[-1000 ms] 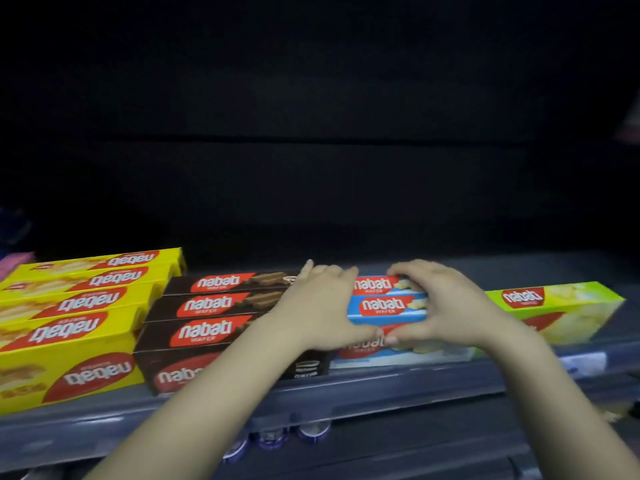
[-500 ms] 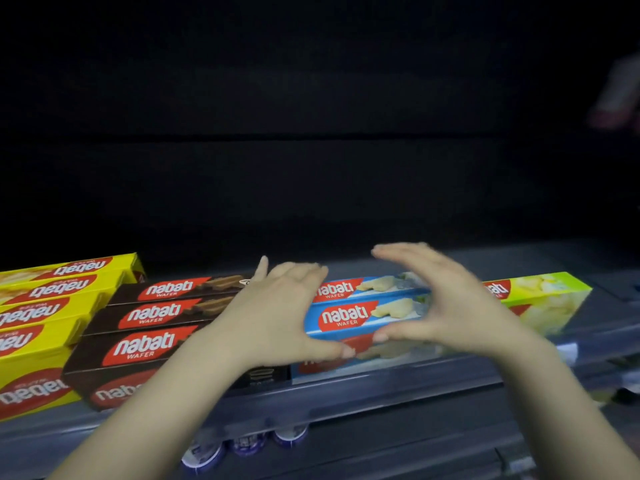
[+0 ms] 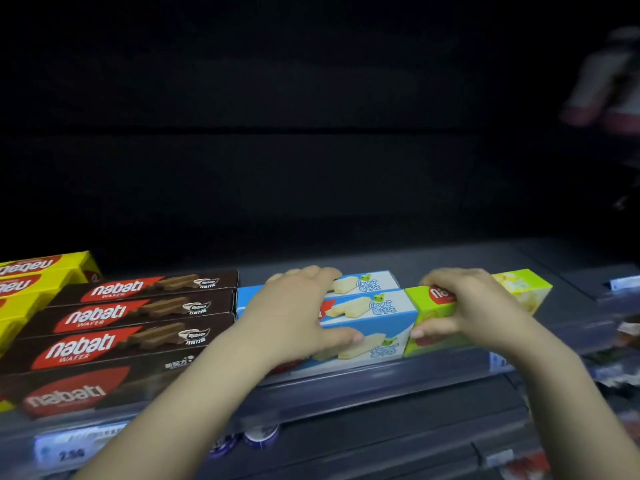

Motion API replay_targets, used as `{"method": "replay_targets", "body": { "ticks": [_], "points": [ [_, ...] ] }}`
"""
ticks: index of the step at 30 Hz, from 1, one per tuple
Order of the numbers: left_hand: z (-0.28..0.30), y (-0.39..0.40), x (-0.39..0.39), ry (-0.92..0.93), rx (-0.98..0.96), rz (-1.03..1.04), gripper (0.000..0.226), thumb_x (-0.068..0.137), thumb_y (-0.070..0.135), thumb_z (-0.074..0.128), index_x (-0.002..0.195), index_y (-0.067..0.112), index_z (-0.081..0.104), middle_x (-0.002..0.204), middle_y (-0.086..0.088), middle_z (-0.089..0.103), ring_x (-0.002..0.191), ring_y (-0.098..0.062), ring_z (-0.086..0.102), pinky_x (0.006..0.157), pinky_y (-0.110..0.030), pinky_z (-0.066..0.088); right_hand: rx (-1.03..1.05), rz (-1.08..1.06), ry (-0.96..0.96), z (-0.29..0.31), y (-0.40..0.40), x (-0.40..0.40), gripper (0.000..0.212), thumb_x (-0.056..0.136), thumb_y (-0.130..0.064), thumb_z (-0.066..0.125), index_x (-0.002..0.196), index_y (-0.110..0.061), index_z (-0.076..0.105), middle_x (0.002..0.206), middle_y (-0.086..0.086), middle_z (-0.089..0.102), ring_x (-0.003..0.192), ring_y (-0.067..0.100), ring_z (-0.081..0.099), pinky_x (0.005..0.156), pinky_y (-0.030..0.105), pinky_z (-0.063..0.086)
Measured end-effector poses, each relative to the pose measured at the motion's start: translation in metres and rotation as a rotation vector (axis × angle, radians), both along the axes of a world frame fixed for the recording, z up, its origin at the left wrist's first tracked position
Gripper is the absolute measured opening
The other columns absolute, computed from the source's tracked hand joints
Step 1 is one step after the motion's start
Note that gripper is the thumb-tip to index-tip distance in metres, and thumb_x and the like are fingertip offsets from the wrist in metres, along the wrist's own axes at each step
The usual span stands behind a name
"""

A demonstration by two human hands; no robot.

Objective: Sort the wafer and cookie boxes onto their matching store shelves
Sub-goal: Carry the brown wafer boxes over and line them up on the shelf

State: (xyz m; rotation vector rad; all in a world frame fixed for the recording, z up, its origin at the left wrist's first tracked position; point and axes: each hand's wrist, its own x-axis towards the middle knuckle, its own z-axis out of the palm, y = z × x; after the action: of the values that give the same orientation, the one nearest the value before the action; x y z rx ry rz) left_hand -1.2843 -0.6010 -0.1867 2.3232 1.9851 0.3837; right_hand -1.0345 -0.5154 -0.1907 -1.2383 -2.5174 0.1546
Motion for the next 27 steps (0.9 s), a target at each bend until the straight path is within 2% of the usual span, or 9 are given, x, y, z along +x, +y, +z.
{"method": "replay_targets", "body": {
  "ticks": [3, 4, 7, 9, 11, 14, 19, 22, 27],
  "points": [
    [-0.004, -0.002, -0.001, -0.019, 0.037, 0.003, 0.087, 0.070, 0.076, 0.056, 0.142, 0.033, 0.033, 0.139, 0.015, 0.046, 0.127, -0.011, 0.043, 0.108, -0.030, 0.031, -0.008, 0.031, -0.001, 0.000, -0.001, -0.001, 0.083, 0.043, -0.088, 0.058, 0.093, -0.023, 0.064, 0.081, -0.013, 0.062, 0.076, 0.013, 0.059, 0.065, 0.020, 0.034],
    [-0.004, -0.003, -0.003, -0.055, 0.048, -0.015, 0.090, 0.069, 0.078, 0.055, 0.143, 0.033, 0.034, 0.143, 0.016, 0.043, 0.131, -0.009, 0.040, 0.110, -0.029, 0.030, -0.034, 0.038, 0.030, 0.002, -0.003, -0.001, 0.083, 0.043, -0.089, 0.058, 0.097, -0.027, 0.064, 0.087, -0.016, 0.063, 0.082, 0.008, 0.060, 0.068, 0.019, 0.037],
    [0.003, -0.009, -0.005, -0.265, 0.090, -0.136, 0.084, 0.069, 0.075, 0.054, 0.141, 0.033, 0.041, 0.146, 0.020, 0.040, 0.135, 0.002, 0.034, 0.113, -0.024, 0.029, -0.074, 0.084, 0.244, 0.013, -0.015, -0.010, 0.086, 0.046, -0.088, 0.059, 0.115, -0.038, 0.056, 0.108, -0.032, 0.052, 0.103, -0.015, 0.052, 0.082, 0.002, 0.036],
    [0.011, -0.018, -0.009, -0.295, 0.146, -0.144, 0.078, 0.073, 0.071, 0.053, 0.141, 0.036, 0.040, 0.146, 0.021, 0.040, 0.133, 0.006, 0.034, 0.111, -0.023, 0.032, -0.007, 0.159, 0.299, 0.022, -0.026, -0.027, 0.083, 0.052, -0.082, 0.062, 0.122, -0.037, 0.056, 0.117, -0.032, 0.050, 0.111, -0.010, 0.050, 0.091, 0.009, 0.037],
    [0.017, -0.030, -0.021, -0.249, 0.200, -0.099, 0.079, 0.073, 0.074, 0.047, 0.142, 0.038, 0.038, 0.144, 0.021, 0.041, 0.131, 0.005, 0.036, 0.109, -0.024, 0.036, -0.018, 0.247, 0.295, 0.029, -0.038, -0.048, 0.082, 0.055, -0.078, 0.065, 0.127, -0.039, 0.054, 0.124, -0.031, 0.050, 0.119, -0.002, 0.049, 0.097, 0.019, 0.039],
    [0.018, -0.055, -0.054, -0.197, 0.236, 0.013, 0.081, 0.071, 0.075, 0.043, 0.142, 0.036, 0.039, 0.142, 0.019, 0.044, 0.130, 0.002, 0.039, 0.107, -0.025, 0.038, -0.090, 0.338, 0.257, 0.031, -0.051, -0.082, 0.081, 0.058, -0.076, 0.065, 0.129, -0.039, 0.051, 0.125, -0.031, 0.047, 0.121, -0.001, 0.048, 0.097, 0.018, 0.042],
    [0.010, -0.109, -0.124, -0.153, 0.264, 0.243, 0.087, 0.068, 0.081, 0.042, 0.139, 0.030, 0.046, 0.138, 0.016, 0.049, 0.126, 0.002, 0.041, 0.104, -0.016, 0.030, -0.107, 0.472, 0.222, 0.021, -0.069, -0.144, 0.082, 0.062, -0.078, 0.060, 0.130, -0.032, 0.053, 0.127, -0.022, 0.051, 0.117, 0.001, 0.050, 0.102, 0.029, 0.043],
    [0.007, -0.144, -0.160, -0.159, 0.251, 0.360, 0.085, 0.070, 0.080, 0.041, 0.139, 0.032, 0.046, 0.135, 0.020, 0.046, 0.122, 0.007, 0.038, 0.099, -0.011, 0.027, -0.113, 0.566, 0.192, 0.017, -0.085, -0.186, 0.085, 0.064, -0.080, 0.056, 0.134, -0.033, 0.050, 0.132, -0.023, 0.047, 0.124, -0.002, 0.044, 0.110, 0.034, 0.036],
    [0.005, -0.190, -0.224, -0.160, 0.273, 0.485, 0.086, 0.070, 0.082, 0.041, 0.134, 0.026, 0.052, 0.133, 0.009, 0.056, 0.119, -0.002, 0.047, 0.098, -0.019, 0.034, -0.094, 0.680, 0.131, 0.021, -0.116, -0.264, 0.088, 0.065, -0.082, 0.051, 0.138, -0.033, 0.045, 0.141, -0.018, 0.044, 0.130, -0.003, 0.037, 0.120, 0.036, 0.021]
  ]
}}
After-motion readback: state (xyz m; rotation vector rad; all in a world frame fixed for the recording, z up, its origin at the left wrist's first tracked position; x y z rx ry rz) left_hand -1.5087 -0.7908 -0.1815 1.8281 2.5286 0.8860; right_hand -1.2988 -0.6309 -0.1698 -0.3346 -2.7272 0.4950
